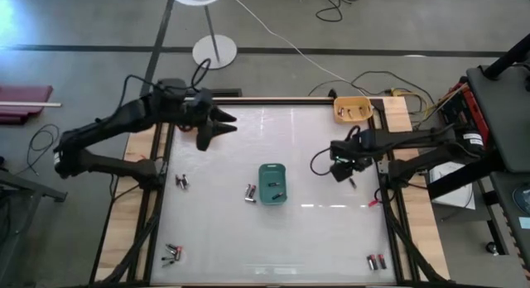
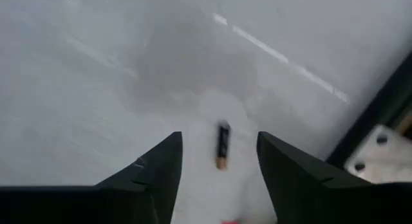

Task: Sort batteries
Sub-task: Put the gold battery into the green bin

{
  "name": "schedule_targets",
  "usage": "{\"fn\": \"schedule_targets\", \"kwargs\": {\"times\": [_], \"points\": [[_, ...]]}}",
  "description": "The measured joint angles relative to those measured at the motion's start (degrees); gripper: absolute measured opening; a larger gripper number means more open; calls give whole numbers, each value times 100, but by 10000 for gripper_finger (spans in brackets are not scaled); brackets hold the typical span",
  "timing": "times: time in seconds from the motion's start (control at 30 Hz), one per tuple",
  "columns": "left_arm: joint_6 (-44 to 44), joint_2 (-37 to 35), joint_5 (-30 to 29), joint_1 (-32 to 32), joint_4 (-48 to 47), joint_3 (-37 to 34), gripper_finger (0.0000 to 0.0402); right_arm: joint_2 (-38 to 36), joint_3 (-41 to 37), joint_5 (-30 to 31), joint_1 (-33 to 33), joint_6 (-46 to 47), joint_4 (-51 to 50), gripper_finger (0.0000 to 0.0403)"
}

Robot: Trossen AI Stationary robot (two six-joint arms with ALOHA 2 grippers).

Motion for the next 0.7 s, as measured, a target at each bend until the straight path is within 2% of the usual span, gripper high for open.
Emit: {"fn": "schedule_targets", "kwargs": {"times": [0.1,0.2,0.4,0.53,0.7], "points": [[-696,21,-163,-250,743,-299,151,-82,-306,-196,-3,65,-13,215],[-1335,70,-666,-561,1561,-599,151,-106,-500,-192,58,169,8,224],[-1895,288,-1653,-1216,2790,-798,151,-57,-860,-149,96,152,362,217],[-1852,516,-2013,-1544,3002,-708,151,-59,-1034,-153,98,140,723,197],[-2055,876,-2048,-1699,3024,-434,151,35,-1290,-208,96,83,1114,163]]}}
